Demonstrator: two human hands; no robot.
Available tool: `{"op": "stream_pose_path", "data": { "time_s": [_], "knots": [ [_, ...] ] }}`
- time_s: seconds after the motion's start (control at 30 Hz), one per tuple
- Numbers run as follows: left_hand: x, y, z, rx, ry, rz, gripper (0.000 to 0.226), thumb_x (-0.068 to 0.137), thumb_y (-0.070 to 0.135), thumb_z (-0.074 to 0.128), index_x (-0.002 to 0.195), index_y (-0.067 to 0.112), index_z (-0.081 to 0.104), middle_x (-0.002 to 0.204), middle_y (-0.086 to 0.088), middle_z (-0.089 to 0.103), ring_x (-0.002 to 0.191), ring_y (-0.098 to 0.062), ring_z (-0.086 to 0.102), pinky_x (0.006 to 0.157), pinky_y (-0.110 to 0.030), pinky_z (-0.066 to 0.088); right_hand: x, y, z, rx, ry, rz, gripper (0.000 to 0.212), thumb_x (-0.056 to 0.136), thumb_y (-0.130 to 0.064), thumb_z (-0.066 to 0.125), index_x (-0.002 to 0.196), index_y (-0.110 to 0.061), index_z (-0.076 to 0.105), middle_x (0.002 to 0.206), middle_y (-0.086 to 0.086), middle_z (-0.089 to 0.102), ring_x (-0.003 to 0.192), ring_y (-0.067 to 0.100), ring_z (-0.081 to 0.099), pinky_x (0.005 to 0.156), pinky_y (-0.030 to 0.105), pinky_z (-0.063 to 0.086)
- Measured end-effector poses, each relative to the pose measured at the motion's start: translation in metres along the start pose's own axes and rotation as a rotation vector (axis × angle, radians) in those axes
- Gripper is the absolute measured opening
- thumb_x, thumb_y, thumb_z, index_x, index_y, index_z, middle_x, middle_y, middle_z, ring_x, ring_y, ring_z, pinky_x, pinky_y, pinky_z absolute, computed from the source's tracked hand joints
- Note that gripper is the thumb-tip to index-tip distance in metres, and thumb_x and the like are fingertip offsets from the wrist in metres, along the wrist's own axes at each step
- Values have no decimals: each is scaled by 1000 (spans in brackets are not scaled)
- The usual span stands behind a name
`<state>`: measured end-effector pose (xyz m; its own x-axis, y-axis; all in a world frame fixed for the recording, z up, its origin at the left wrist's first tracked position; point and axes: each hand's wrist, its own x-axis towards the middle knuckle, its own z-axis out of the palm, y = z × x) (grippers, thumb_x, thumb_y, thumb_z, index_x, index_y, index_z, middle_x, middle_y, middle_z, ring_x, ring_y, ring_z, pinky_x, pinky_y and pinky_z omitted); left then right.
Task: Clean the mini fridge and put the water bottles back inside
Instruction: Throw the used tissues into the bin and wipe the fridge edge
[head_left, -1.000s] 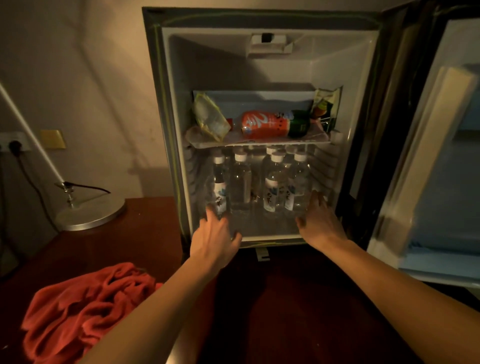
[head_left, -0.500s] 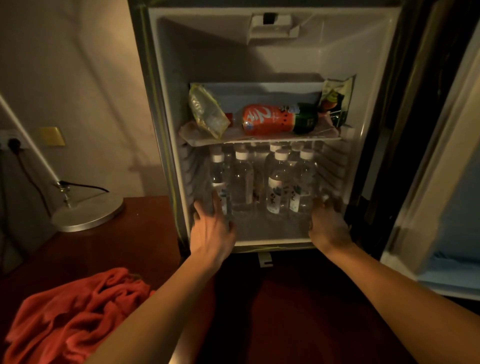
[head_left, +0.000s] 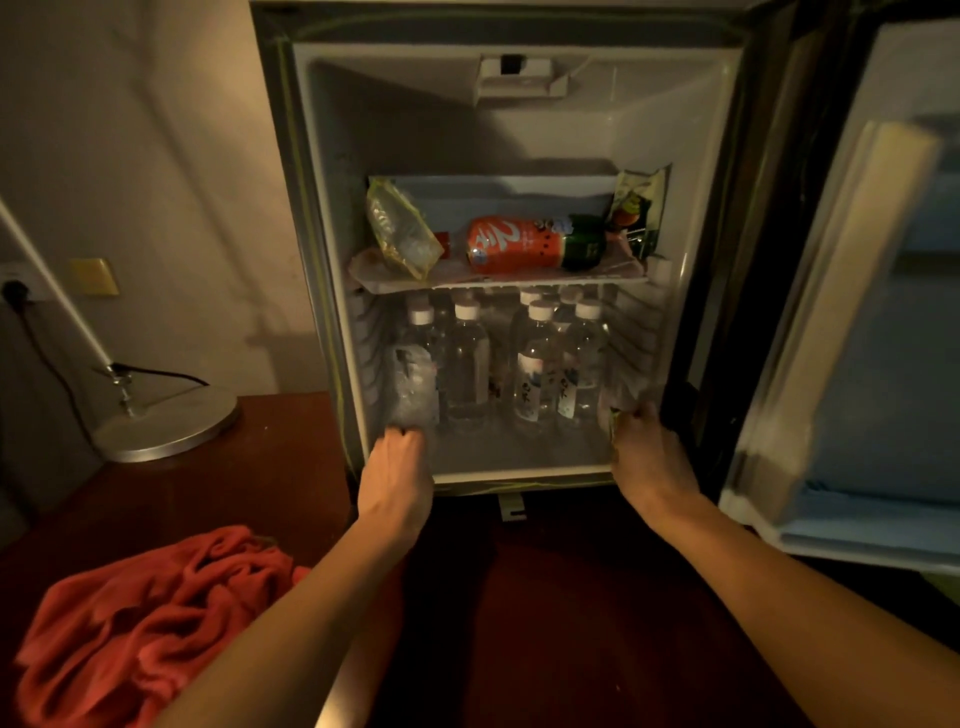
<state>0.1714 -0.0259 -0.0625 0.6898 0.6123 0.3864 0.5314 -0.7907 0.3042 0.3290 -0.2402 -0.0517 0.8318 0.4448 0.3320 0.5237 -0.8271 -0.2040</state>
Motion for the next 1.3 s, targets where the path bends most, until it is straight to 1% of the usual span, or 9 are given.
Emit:
{"op": "stream_pose_path", "data": {
  "time_s": [0.27, 0.4, 0.53, 0.67, 0.8, 0.93, 1.07, 1.17, 1.3],
  "knots": [
    [-50, 31, -24, -93, 22, 170, 12, 89, -3, 49, 96, 6, 52, 109, -10, 43, 90, -32, 54, 68, -44, 51, -54, 8, -29, 72, 64, -143, 23, 92, -9, 59, 114, -10, 62, 117, 7, 52, 86, 23, 63, 66, 25, 42],
    [-78, 54, -32, -67, -5, 259, 18, 89, 1, 48, 103, 11, 47, 117, -6, 45, 99, -28, 51, 64, -37, 46, -81, 15, -49, 107, 64, -208, 26, 94, -9, 57, 120, -10, 57, 122, 5, 47, 88, 24, 61, 69, 29, 47],
    [-103, 81, -41, -9, 40, 398, 18, 86, 3, 47, 97, 17, 41, 95, -6, 58, 88, -27, 54, 70, -33, 36, -113, 37, -70, 136, 47, -266, 26, 93, -11, 61, 119, -13, 58, 120, 1, 49, 87, 21, 61, 71, 32, 53],
    [-128, 112, -44, -77, 77, 481, 18, 96, 6, 44, 90, 20, 34, 82, -2, 50, 70, -24, 52, 61, -33, 33, -147, 69, -87, 183, 76, -285, 25, 91, -10, 63, 115, -14, 58, 117, 1, 52, 90, 21, 61, 73, 29, 52],
    [-153, 152, -38, -183, -20, 591, 8, 97, 18, 49, 99, 16, 41, 88, 0, 43, 71, -28, 53, 56, -40, 42, -182, 111, -100, 190, 117, -244, 26, 89, -10, 65, 110, -18, 52, 113, 1, 54, 92, 25, 61, 76, 37, 52],
    [-179, 206, -19, -195, -69, 686, 14, 97, 21, 50, 109, 19, 43, 96, 3, 44, 78, -25, 57, 61, -45, 50, -218, 161, -110, 151, 160, -190, 27, 91, -13, 62, 111, -21, 45, 113, 3, 56, 88, 26, 63, 70, 34, 49],
    [-210, 265, 3, -153, -75, 910, 27, 96, 21, 53, 123, 19, 49, 116, 4, 46, 89, -15, 53, 69, -35, 54, -253, 219, -117, 172, 182, -57, 32, 94, -16, 59, 119, -23, 39, 117, 8, 62, 89, 27, 67, 63, 32, 52],
    [-238, 309, 16, -277, -100, 990, 23, 95, 17, 57, 117, 20, 50, 108, 4, 47, 70, -8, 42, 53, -27, 44, -280, 265, -122, 201, 156, 93, 45, 94, -15, 58, 129, -27, 33, 124, 9, 60, 96, 29, 66, 76, 46, 57],
    [-265, 366, 47, -314, -182, 1087, 13, 99, 22, 49, 111, 22, 50, 107, 5, 45, 76, -10, 44, 60, -29, 42, -318, 329, -119, 161, 140, 206, 42, 91, -9, 58, 129, -21, 45, 127, 4, 54, 101, 29, 62, 84, 45, 51]
  ]
}}
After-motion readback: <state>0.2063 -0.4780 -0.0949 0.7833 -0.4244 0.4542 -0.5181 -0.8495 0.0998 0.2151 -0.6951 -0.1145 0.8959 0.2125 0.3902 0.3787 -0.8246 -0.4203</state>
